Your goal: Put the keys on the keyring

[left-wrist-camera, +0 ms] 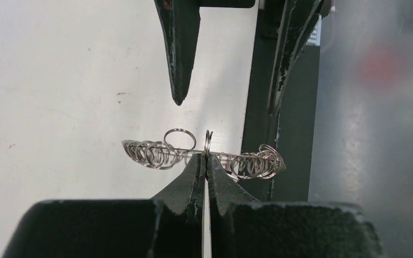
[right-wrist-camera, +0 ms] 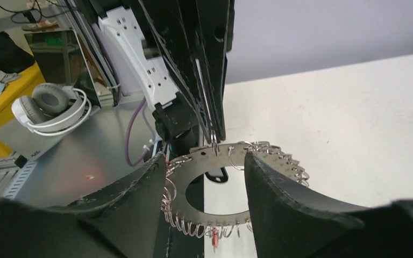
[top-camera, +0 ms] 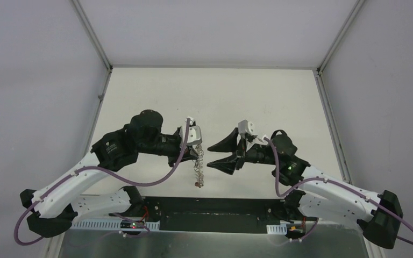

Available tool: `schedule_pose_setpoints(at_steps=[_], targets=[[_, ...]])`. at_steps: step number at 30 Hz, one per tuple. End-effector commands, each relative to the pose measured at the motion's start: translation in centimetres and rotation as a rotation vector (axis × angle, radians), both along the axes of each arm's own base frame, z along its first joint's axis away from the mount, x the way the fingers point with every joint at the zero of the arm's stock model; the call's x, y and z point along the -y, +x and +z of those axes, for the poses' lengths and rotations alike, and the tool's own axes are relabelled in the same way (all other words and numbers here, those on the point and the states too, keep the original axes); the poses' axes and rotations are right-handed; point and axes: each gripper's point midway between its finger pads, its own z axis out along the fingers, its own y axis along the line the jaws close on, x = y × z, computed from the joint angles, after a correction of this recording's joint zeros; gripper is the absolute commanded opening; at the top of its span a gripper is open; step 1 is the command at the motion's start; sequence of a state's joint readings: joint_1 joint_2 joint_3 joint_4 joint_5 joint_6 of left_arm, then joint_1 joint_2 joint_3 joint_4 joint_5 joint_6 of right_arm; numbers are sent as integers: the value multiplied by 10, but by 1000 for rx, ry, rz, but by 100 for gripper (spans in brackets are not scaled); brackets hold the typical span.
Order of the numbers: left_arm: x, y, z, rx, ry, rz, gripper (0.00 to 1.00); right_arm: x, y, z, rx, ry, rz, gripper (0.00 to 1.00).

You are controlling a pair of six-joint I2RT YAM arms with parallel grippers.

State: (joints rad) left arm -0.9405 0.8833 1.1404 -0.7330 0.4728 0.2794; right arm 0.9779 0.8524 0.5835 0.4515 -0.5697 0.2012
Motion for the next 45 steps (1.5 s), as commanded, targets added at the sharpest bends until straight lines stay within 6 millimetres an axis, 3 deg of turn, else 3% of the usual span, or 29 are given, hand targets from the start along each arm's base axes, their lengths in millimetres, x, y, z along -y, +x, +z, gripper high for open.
schedule_pose_setpoints(at_steps=[1, 17, 29, 34, 39, 40, 42, 45], targets=[[-12, 2, 7, 16, 106, -9, 0, -7, -2, 8, -8, -11, 37, 53], [-12, 1, 9, -50, 202, -25, 0, -33, 3, 7, -47, 26, 98, 29], [-9, 1, 7, -69, 209, -26, 0, -41, -4, 5, -67, 17, 167, 28], [-9, 1, 5, -76, 212, -24, 0, -44, -6, 5, -60, 11, 192, 2], [-9, 1, 7, -74, 196, -15, 0, -42, -4, 7, -39, 15, 173, 0], [-9, 2, 8, -71, 188, -7, 5, -41, -3, 8, -36, 20, 162, 0], [-9, 3, 9, -70, 168, 14, 26, -38, -2, 11, -27, 33, 137, 0], [-9, 1, 13, -71, 106, 38, 38, -31, 2, 17, -10, 60, 90, 0]])
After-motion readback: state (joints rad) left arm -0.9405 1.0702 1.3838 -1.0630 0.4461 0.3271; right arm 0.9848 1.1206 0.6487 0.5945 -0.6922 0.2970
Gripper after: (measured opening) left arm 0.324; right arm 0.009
